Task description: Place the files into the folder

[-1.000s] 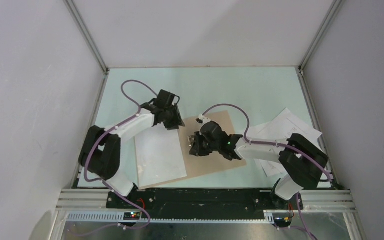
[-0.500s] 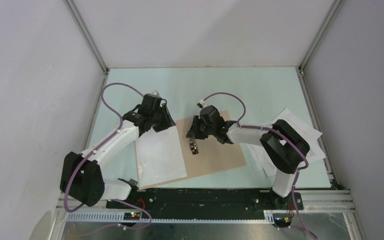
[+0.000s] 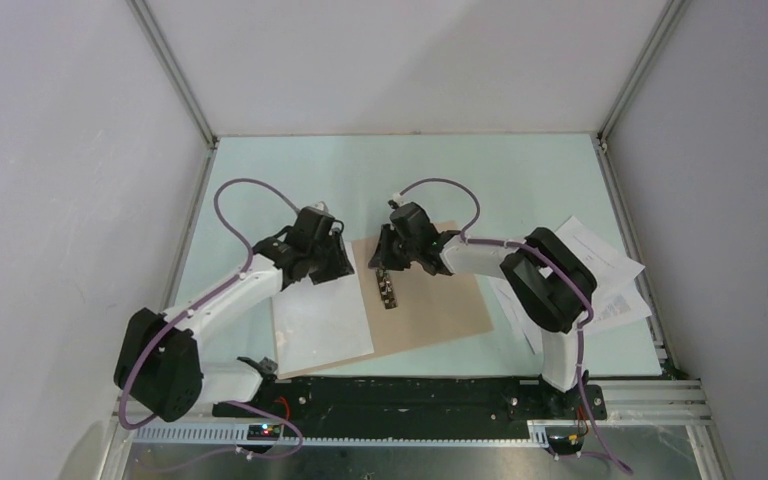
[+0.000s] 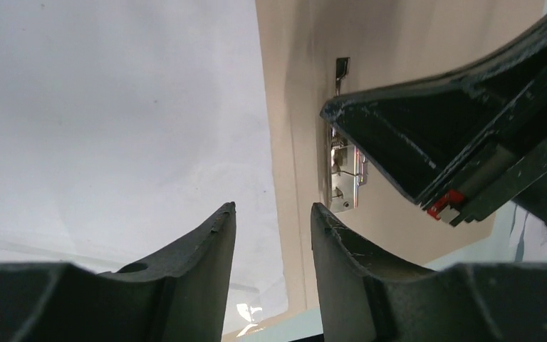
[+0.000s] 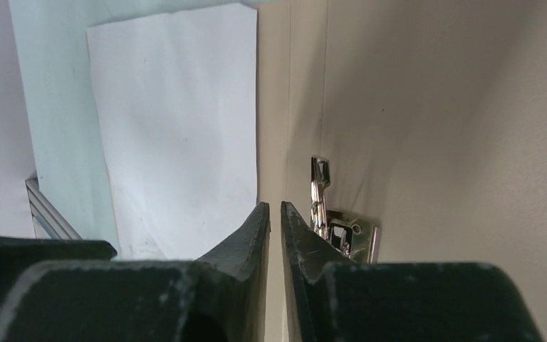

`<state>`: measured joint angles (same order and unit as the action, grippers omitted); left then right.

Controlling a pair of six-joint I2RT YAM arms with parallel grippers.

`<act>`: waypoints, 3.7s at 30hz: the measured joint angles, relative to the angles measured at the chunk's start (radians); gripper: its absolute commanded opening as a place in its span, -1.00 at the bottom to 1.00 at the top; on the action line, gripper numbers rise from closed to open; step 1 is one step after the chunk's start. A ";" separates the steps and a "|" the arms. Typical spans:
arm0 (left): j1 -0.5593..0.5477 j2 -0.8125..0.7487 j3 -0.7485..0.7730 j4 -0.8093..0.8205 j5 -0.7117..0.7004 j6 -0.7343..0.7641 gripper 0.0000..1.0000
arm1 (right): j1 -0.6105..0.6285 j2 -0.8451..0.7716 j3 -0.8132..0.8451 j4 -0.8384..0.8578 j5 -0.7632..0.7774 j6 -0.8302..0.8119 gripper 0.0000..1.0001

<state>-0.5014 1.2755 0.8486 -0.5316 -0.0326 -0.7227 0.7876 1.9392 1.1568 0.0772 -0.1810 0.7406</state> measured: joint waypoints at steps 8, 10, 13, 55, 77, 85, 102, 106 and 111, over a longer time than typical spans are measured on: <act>-0.107 0.095 0.063 -0.005 -0.069 -0.001 -0.02 | -0.050 -0.105 0.019 -0.122 0.046 -0.032 -0.13; -0.143 0.140 0.107 -0.003 -0.101 -0.001 -0.03 | -0.077 -0.172 0.021 -0.181 0.084 -0.039 0.07; -0.193 0.193 0.164 0.002 -0.151 -0.002 0.01 | -0.124 -0.286 0.020 -0.299 0.204 -0.045 0.32; -0.446 1.299 1.426 0.058 0.238 0.250 0.94 | -1.235 -1.175 -0.676 -0.876 0.372 0.183 0.99; -0.465 1.300 1.398 0.113 0.120 0.126 0.66 | -1.191 -1.037 -0.770 -0.546 0.134 0.284 0.99; -0.467 1.283 1.361 0.125 0.075 0.118 0.17 | -1.085 -0.887 -0.713 -0.440 0.137 0.288 0.78; -0.439 1.239 1.300 0.046 0.124 0.002 -0.92 | -1.012 -0.852 -0.700 -0.406 0.161 0.252 0.87; -0.399 1.174 1.238 0.037 0.177 -0.090 -1.00 | -1.006 -0.852 -0.690 -0.419 0.128 0.222 0.98; -0.315 1.021 1.068 0.084 0.240 -0.221 -1.00 | -1.048 -0.866 -0.690 -0.464 0.041 0.197 0.99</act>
<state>-0.8169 2.2967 1.9163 -0.4473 0.2073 -0.9440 -0.2600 1.0729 0.4667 -0.3870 -0.1398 0.9375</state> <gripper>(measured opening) 0.007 0.992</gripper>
